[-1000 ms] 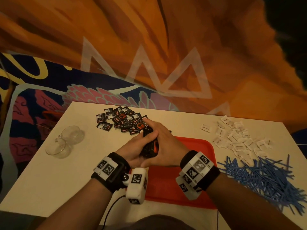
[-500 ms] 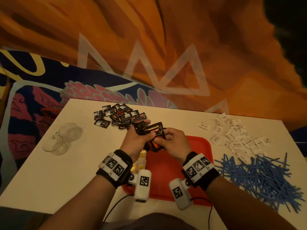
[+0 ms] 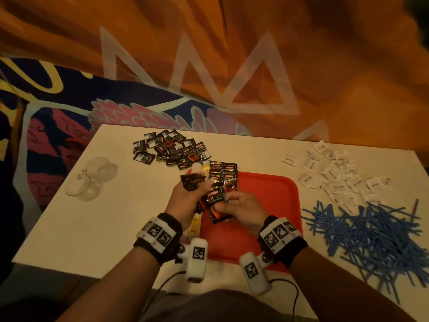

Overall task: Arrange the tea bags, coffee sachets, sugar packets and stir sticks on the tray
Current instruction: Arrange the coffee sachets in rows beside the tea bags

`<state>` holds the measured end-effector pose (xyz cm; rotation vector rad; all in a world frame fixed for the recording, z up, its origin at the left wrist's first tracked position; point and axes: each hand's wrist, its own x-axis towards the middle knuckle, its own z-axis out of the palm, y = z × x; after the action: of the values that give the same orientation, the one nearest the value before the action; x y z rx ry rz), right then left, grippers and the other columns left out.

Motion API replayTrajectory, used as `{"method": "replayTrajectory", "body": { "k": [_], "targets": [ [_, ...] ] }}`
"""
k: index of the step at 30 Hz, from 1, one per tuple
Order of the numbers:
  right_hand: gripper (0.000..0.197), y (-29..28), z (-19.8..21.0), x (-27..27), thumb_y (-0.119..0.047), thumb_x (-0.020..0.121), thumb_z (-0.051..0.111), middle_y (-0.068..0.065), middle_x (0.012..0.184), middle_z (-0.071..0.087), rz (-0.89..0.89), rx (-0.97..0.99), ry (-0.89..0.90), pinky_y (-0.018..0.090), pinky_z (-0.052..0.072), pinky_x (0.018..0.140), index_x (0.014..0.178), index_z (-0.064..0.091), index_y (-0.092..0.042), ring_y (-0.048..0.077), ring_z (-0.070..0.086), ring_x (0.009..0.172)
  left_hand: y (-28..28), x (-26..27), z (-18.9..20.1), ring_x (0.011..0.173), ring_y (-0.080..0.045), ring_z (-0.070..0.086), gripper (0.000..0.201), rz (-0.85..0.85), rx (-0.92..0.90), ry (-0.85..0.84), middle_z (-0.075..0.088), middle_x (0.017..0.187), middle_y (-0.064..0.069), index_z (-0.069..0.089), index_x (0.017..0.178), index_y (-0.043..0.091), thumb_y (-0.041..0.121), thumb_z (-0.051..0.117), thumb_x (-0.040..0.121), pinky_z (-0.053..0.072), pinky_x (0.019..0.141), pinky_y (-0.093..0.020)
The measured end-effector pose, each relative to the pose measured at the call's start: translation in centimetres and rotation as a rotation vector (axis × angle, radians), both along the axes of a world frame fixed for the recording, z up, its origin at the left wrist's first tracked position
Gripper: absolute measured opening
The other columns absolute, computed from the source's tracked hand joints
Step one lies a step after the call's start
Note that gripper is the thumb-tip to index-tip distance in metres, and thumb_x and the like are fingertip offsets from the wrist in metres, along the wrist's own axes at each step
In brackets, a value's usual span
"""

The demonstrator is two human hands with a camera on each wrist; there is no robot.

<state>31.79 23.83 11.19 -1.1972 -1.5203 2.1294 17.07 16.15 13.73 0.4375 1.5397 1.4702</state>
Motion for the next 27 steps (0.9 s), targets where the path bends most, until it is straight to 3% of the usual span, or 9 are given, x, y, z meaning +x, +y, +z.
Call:
{"method": "replayTrajectory", "body": {
  "k": [4,7,9,13,16,19,23,25,27],
  "targets": [
    [0.011,0.2,-1.9,0.6,-0.003,0.092,0.062,0.006,0.092,0.073,-0.044,-0.096,0.032,0.023,0.056,0.062,0.099,0.068,-0.010,0.012,0.070,0.077,-0.7,-1.0,-1.0,0.075,-0.024,0.070,0.031,0.122,-0.093,-0.359,0.071,0.083,-0.012,0.064,0.099,0.005,0.029,0.070,0.082,0.057,0.078,-0.042],
    [0.016,1.1,-3.9,0.7,0.001,0.095,0.055,0.013,0.108,0.070,-0.120,-0.105,-0.025,0.033,0.058,0.078,0.098,0.068,-0.009,0.022,0.068,0.096,-1.6,-1.6,-1.8,0.071,-0.022,0.070,0.030,0.183,-0.158,-0.510,0.070,0.078,-0.011,0.063,0.094,0.004,0.034,0.062,0.093,0.058,0.079,-0.043],
    [0.014,2.3,-5.3,0.9,0.001,0.094,0.057,0.017,0.111,0.070,-0.179,-0.093,-0.101,0.038,0.058,0.084,0.098,0.067,-0.007,0.025,0.069,0.097,-2.1,-1.9,-2.1,0.073,-0.023,0.071,0.032,0.217,-0.152,-0.580,0.071,0.079,-0.012,0.067,0.090,0.004,0.034,0.058,0.096,0.056,0.082,-0.046],
    [0.013,5.2,-8.3,0.9,-0.024,0.086,0.072,-0.001,0.106,0.070,-0.186,0.165,-0.438,0.034,0.057,0.082,0.097,0.068,-0.020,0.014,0.065,0.091,-2.2,-3.0,-3.3,0.072,-0.026,0.074,0.044,0.153,-0.151,-0.634,0.074,0.082,-0.013,0.079,0.067,0.005,0.028,0.053,0.095,0.052,0.081,-0.054],
    [0.029,6.5,-9.5,0.1,-0.032,0.087,0.071,-0.011,0.102,0.062,-0.173,0.239,-0.575,0.012,0.040,0.062,0.111,0.068,-0.017,0.004,0.055,0.087,-1.8,-4.4,-4.3,0.076,-0.028,0.074,0.034,0.145,-0.217,-0.652,0.075,0.089,-0.015,0.078,0.086,-0.001,0.014,0.048,0.095,0.054,0.082,-0.055],
    [0.030,7.6,-10.8,-1.2,-0.027,0.088,0.070,-0.003,0.121,0.065,-0.205,0.223,-0.618,0.019,0.044,0.078,0.116,0.068,-0.017,0.008,0.053,0.095,-1.1,-6.0,-5.4,0.085,-0.027,0.074,0.034,0.139,-0.321,-0.532,0.073,0.104,-0.015,0.061,0.125,0.001,0.006,0.050,0.094,0.062,0.071,-0.048],
    [0.030,8.7,-11.9,-2.6,-0.027,0.089,0.069,0.000,0.121,0.065,-0.201,0.182,-0.667,0.026,0.048,0.085,0.118,0.067,-0.016,0.011,0.054,0.095,-0.9,-7.5,-6.7,0.093,-0.031,0.073,0.034,0.070,-0.374,-0.410,0.070,0.115,-0.022,0.061,0.127,0.003,0.007,0.059,0.093,0.062,0.064,-0.040],
    [0.029,9.0,-12.0,-3.1,-0.030,0.090,0.068,-0.003,0.115,0.065,-0.188,0.173,-0.702,0.029,0.051,0.089,0.116,0.068,-0.018,0.013,0.058,0.100,-1.0,-8.2,-7.3,0.098,-0.034,0.071,0.032,0.047,-0.384,-0.383,0.070,0.116,-0.023,0.062,0.124,0.004,0.009,0.061,0.093,0.061,0.067,-0.039],
    [0.025,9.3,-12.3,-3.5,-0.029,0.088,0.071,-0.004,0.112,0.067,-0.201,0.148,-0.694,0.029,0.054,0.081,0.111,0.070,-0.020,0.012,0.062,0.096,-1.4,-8.7,-7.8,0.105,-0.037,0.069,0.037,0.036,-0.389,-0.373,0.069,0.118,-0.024,0.061,0.126,0.004,0.011,0.063,0.090,0.061,0.076,-0.042]
  ]
}}
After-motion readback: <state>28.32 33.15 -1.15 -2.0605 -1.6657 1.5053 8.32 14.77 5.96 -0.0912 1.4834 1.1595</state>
